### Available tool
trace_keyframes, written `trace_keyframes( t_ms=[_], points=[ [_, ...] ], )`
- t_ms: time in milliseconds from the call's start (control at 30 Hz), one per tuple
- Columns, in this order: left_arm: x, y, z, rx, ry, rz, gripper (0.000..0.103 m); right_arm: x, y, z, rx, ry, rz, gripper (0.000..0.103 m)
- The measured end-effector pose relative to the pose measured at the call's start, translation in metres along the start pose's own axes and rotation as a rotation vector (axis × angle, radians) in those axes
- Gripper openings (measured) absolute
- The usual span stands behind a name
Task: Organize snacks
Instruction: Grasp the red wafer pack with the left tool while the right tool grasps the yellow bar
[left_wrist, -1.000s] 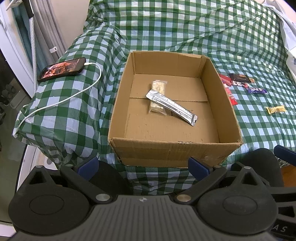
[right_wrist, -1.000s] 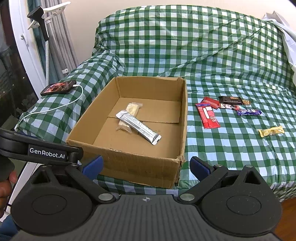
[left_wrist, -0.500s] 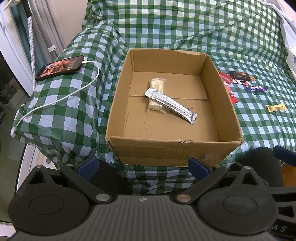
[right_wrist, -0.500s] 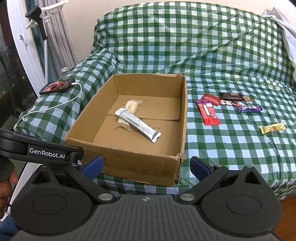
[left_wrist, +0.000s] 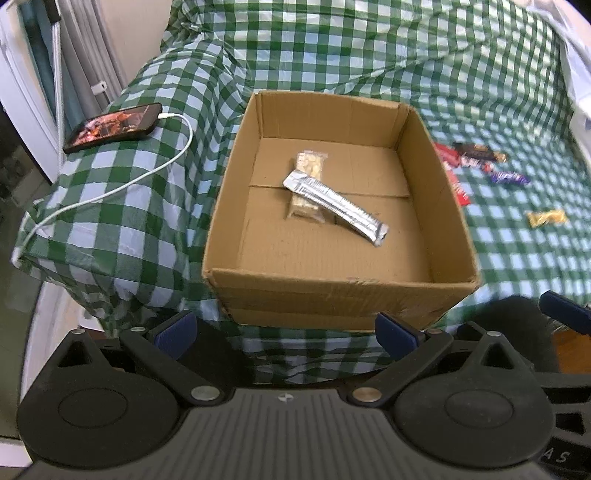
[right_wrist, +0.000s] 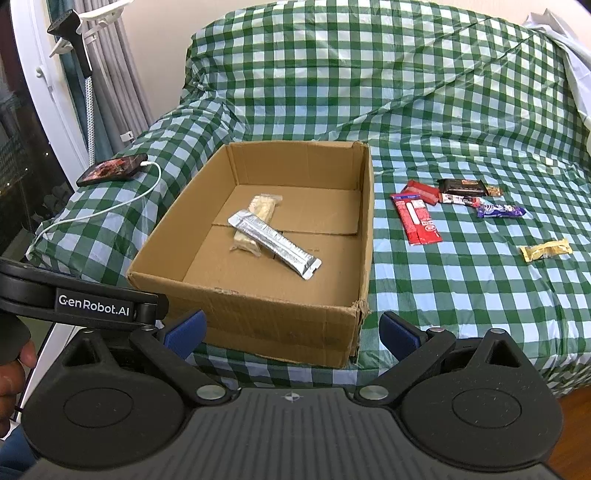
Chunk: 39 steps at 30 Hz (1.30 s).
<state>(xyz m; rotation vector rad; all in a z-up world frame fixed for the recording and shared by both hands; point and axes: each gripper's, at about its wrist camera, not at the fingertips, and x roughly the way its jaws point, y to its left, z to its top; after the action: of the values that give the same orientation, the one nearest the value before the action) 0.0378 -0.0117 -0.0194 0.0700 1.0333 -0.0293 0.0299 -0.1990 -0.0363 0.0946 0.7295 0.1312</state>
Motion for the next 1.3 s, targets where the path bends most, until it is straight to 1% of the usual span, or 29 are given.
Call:
trace_keyframes(
  t_ms=[100,167,267,367,500,667,967,1200,1300],
  points=[
    [-0.002,0.002,0.012,-0.034,-0.004,-0.036,0.103,-0.007,-0.003,0.004,0.008,-0.066,0.005,0.099],
    [-0.006,-0.002,0.02,-0.037,-0.031,-0.029,0.103,-0.009,-0.006,0.007,0.023,-0.083,0.011,0.099],
    [-0.01,-0.015,0.032,0.004,-0.058,-0.013,0.103,-0.007,-0.015,0.012,0.039,-0.085,0.001,0.099],
    [-0.011,-0.028,0.043,0.039,-0.069,-0.007,0.103,-0.005,-0.027,0.016,0.073,-0.083,-0.006,0.099],
    [-0.012,-0.05,0.058,0.076,-0.078,-0.015,0.103,-0.005,-0.048,0.022,0.112,-0.095,-0.027,0.099],
    [-0.009,-0.083,0.073,0.132,-0.09,-0.029,0.103,-0.005,-0.083,0.028,0.172,-0.11,-0.071,0.099],
    [0.009,-0.143,0.093,0.222,-0.066,-0.07,0.103,-0.004,-0.149,0.025,0.287,-0.118,-0.168,0.099],
    [0.036,-0.194,0.115,0.258,-0.02,-0.118,0.103,0.003,-0.2,0.024,0.353,-0.112,-0.237,0.1],
    [0.051,-0.22,0.125,0.277,-0.012,-0.131,0.103,0.008,-0.226,0.021,0.392,-0.106,-0.27,0.1]
  ],
)
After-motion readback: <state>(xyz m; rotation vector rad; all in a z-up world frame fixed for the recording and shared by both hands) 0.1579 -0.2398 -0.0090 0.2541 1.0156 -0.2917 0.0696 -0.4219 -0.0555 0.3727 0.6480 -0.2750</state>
